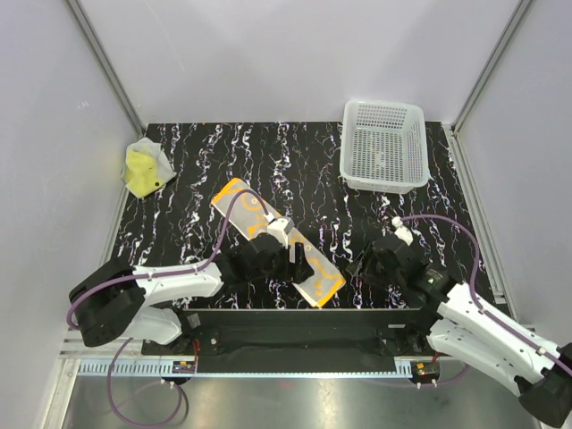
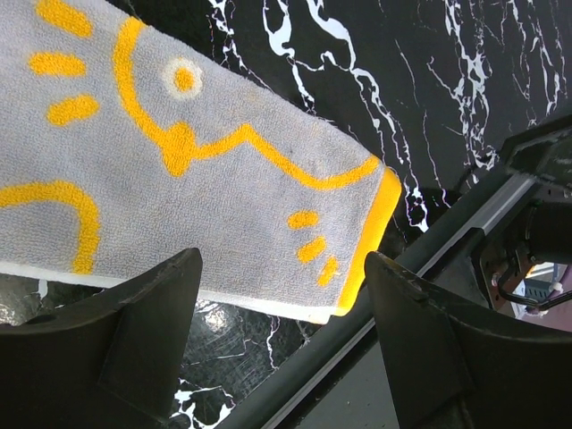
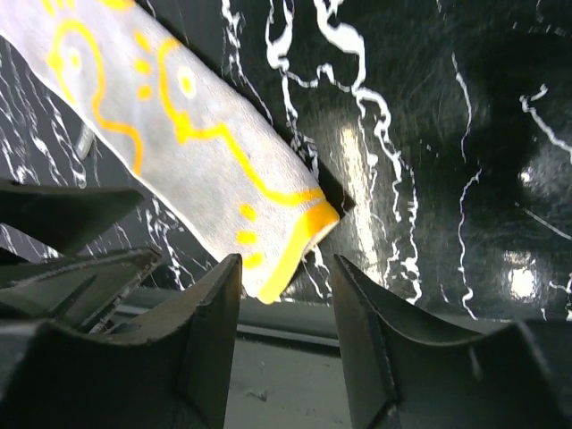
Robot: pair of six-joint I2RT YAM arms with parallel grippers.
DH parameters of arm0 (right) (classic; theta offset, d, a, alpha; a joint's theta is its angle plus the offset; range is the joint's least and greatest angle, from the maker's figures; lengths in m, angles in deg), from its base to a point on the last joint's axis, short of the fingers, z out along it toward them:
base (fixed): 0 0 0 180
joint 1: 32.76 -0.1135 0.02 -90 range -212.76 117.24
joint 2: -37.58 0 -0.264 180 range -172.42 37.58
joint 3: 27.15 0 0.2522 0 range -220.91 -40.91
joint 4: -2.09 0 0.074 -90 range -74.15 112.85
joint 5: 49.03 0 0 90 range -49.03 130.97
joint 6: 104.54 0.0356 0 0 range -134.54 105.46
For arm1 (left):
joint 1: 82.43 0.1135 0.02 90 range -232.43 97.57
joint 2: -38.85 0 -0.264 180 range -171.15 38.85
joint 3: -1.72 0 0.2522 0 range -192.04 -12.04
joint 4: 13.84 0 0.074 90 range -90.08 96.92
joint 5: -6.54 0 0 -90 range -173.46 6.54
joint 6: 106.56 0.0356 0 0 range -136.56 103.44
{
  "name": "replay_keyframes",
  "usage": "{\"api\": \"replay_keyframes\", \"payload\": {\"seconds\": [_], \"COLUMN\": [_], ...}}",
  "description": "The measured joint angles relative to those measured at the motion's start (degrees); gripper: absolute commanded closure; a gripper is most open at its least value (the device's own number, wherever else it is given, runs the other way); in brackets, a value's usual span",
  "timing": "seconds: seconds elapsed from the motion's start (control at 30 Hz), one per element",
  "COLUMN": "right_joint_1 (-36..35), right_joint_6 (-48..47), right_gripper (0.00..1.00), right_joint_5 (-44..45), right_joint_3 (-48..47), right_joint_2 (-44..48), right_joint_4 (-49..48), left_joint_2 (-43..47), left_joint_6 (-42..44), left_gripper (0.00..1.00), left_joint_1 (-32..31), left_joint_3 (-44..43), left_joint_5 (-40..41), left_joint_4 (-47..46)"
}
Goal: Roll the towels
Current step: Fold the towel
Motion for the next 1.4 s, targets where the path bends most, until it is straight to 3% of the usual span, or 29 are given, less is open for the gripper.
{"api": "replay_keyframes", "payload": {"seconds": [0.1,0.23,0.4,0.53,0.83,1.17,1.4], "right_joint_1": [0.0,0.22,2.95,3.48,3.56,3.56,3.56], "right_joint_6": [-0.02,-0.37,-1.49,-1.53,0.09,2.25,3.21], "right_gripper": [0.47,0.5,0.54,0.54,0.57,0.58,0.67], "right_joint_5": [1.9,4.02,1.03,-2.71,-7.82,-9.05,-10.49], "right_joint_3": [0.02,-0.04,1.11,2.97,10.32,17.99,18.56], "right_joint_2": [-0.98,-11.63,-25.05,-28.46,-25.38,-10.03,-12.13], "right_joint_4": [-0.66,-4.26,-14.88,-25.24,-36.87,-31.15,-34.1], "left_joint_2": [-0.28,-0.72,-0.37,0.76,0.85,-0.35,-1.49], "left_joint_6": [-0.33,-0.7,-0.76,-0.76,-0.79,-0.9,-0.94], "left_gripper": [0.22,0.23,0.23,0.22,0.23,0.23,0.23], "left_joint_1": [0.0,-0.33,-0.55,-0.55,-0.55,-0.55,-0.55], "left_joint_3": [0.0,0.0,0.17,1.03,1.68,1.68,1.66], "left_joint_5": [0.0,0.0,0.31,1.05,1.55,1.51,1.49], "left_joint_4": [-0.81,-0.85,-0.76,-0.48,-0.26,-0.9,-0.83]}}
